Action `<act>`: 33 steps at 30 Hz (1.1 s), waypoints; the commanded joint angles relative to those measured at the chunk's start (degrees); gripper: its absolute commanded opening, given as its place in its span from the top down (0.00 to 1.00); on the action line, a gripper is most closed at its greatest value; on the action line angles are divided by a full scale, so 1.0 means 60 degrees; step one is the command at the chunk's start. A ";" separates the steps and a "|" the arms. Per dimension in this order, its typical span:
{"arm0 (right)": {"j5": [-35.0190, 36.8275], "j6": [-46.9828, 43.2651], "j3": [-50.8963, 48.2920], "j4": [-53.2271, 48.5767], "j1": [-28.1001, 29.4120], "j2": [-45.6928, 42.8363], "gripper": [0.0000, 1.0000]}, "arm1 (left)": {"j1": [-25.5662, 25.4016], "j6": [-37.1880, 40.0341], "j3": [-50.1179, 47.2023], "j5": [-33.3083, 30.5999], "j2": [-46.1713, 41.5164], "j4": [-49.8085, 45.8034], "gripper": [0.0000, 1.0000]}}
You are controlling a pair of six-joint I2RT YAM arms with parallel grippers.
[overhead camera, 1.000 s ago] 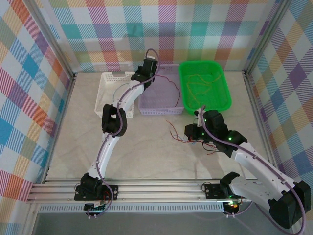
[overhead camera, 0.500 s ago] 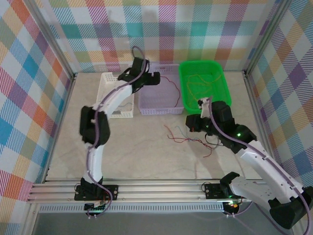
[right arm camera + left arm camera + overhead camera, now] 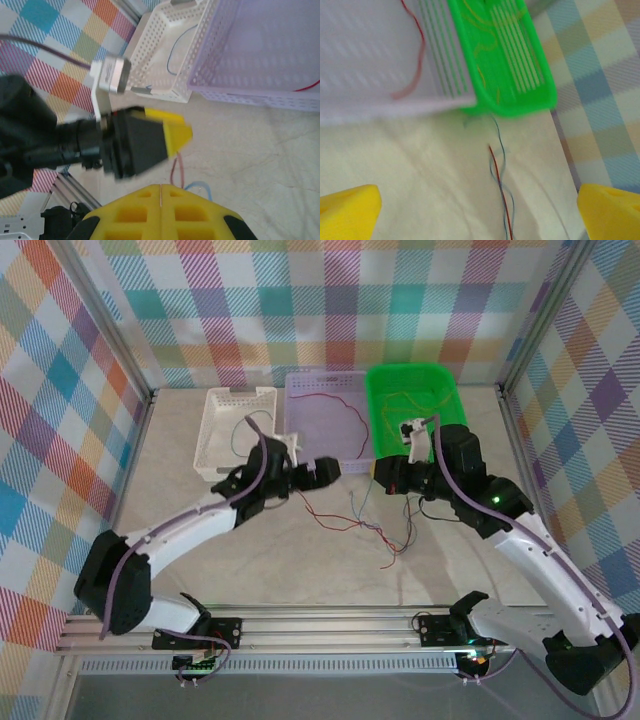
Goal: Untangle the cables
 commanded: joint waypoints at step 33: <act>-0.1619 0.1508 -0.0716 0.1782 0.0045 -0.0294 1.00 | -0.2543 -0.2569 -0.3912 -0.2254 -0.2287 0.2805 0.00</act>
